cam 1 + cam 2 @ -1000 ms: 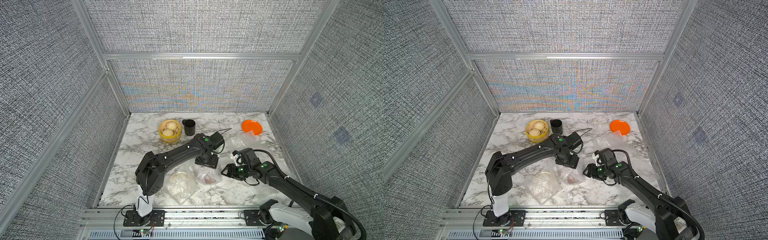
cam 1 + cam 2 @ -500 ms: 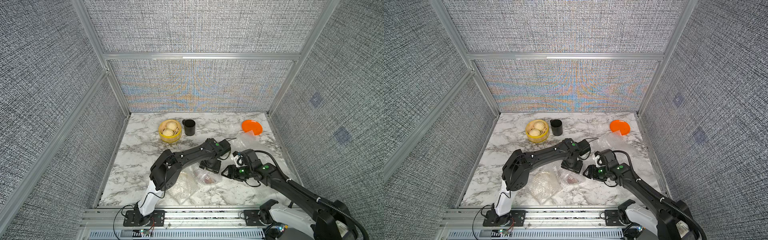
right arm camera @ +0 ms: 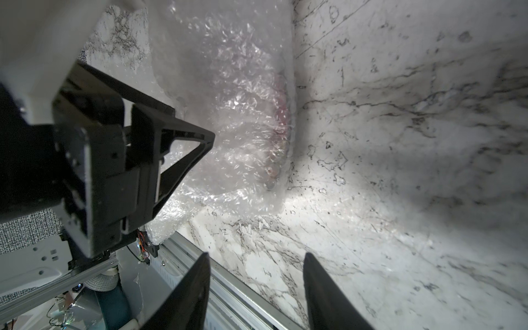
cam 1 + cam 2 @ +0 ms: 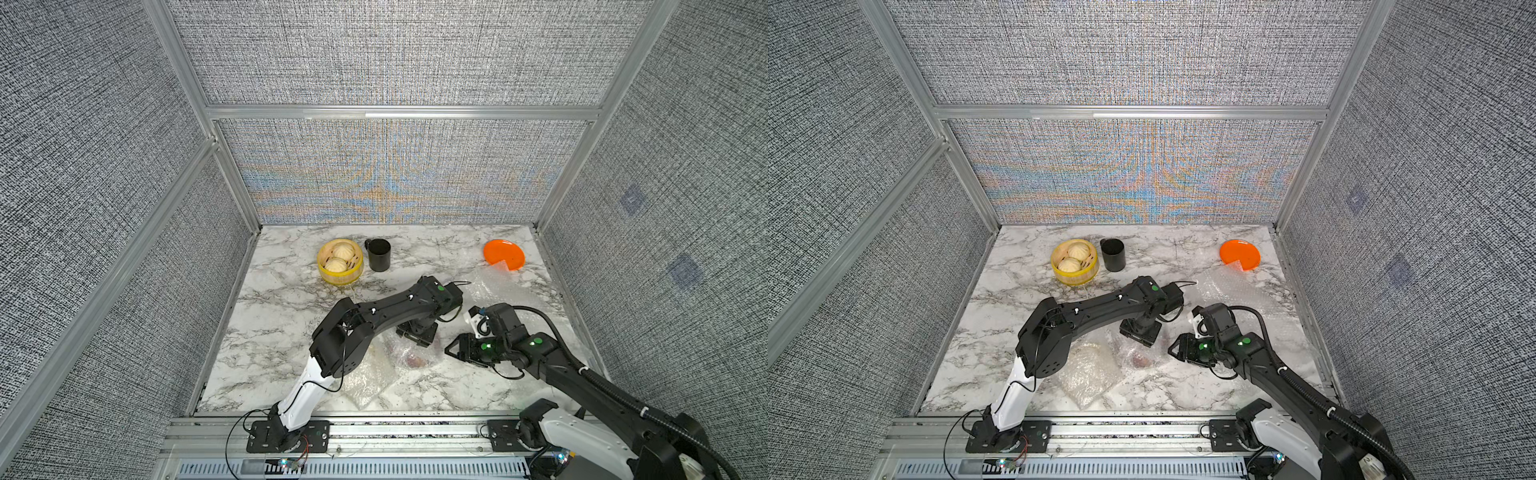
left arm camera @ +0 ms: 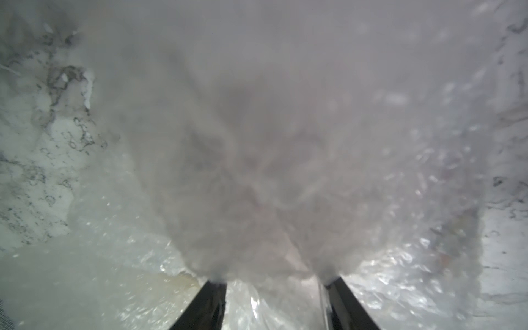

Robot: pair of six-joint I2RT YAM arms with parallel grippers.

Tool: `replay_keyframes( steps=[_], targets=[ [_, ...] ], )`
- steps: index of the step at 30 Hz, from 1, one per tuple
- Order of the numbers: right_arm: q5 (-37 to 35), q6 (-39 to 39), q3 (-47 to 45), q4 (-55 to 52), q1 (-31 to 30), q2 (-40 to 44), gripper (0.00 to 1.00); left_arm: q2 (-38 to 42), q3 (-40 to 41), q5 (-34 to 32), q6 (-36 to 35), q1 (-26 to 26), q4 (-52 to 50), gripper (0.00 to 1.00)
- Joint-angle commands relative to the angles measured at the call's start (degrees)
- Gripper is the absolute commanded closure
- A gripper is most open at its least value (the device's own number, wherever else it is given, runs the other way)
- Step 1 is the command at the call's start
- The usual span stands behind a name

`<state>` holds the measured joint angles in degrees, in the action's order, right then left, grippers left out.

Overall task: Unpack dinner plates from bubble wrap
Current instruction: Unwrap the bubble wrap at the center of the board.

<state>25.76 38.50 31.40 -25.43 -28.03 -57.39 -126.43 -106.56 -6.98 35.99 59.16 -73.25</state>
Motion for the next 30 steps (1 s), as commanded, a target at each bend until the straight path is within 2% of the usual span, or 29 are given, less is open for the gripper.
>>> replay_keyframes(
  steps=[1, 5, 6, 10, 13, 16, 20, 22, 30],
  targets=[
    [0.2, 0.3, 0.5, 1.8, -0.5, -1.3, 0.47, 0.8, 0.2, -2.5, -1.2, -0.2, -2.5, 0.53],
    [-0.1, -0.2, 1.9, 2.4, -1.7, -3.7, 0.47, 0.8, 0.1, -2.5, -1.2, -0.3, -2.4, 0.75],
    [-0.2, -0.5, 2.3, 2.3, -2.1, -4.0, 0.47, 1.2, 0.1, -2.5, -1.1, -0.3, -2.3, 0.78],
    [-1.2, -1.7, 3.2, 2.4, -3.2, -4.7, 0.45, 2.6, 0.3, -3.1, -0.9, -0.4, -1.7, 0.82],
    [-1.3, -1.8, 3.6, 2.6, -3.5, -5.4, 0.45, 3.0, 0.4, -3.5, -1.0, -0.6, -1.8, 1.0],
    [-1.7, -3.0, 4.8, 3.0, -4.9, -5.7, 0.45, 5.6, 1.8, -3.0, -1.1, -0.7, 0.2, 1.0],
    [-4.2, -7.4, 6.6, 2.6, -7.6, -5.4, 0.33, 9.4, 4.3, 1.5, -2.3, -0.7, 6.2, 1.0],
    [-5.3, -8.7, 6.6, 1.9, -7.9, -4.7, 0.3, 9.5, 3.8, 3.8, -3.4, -0.8, 8.1, 1.0],
    [-10.8, -11.5, 5.2, -3.4, -7.9, 0.8, 0.27, 1.8, -8.7, 8.8, -6.6, -0.1, 8.9, 1.0]
  ],
)
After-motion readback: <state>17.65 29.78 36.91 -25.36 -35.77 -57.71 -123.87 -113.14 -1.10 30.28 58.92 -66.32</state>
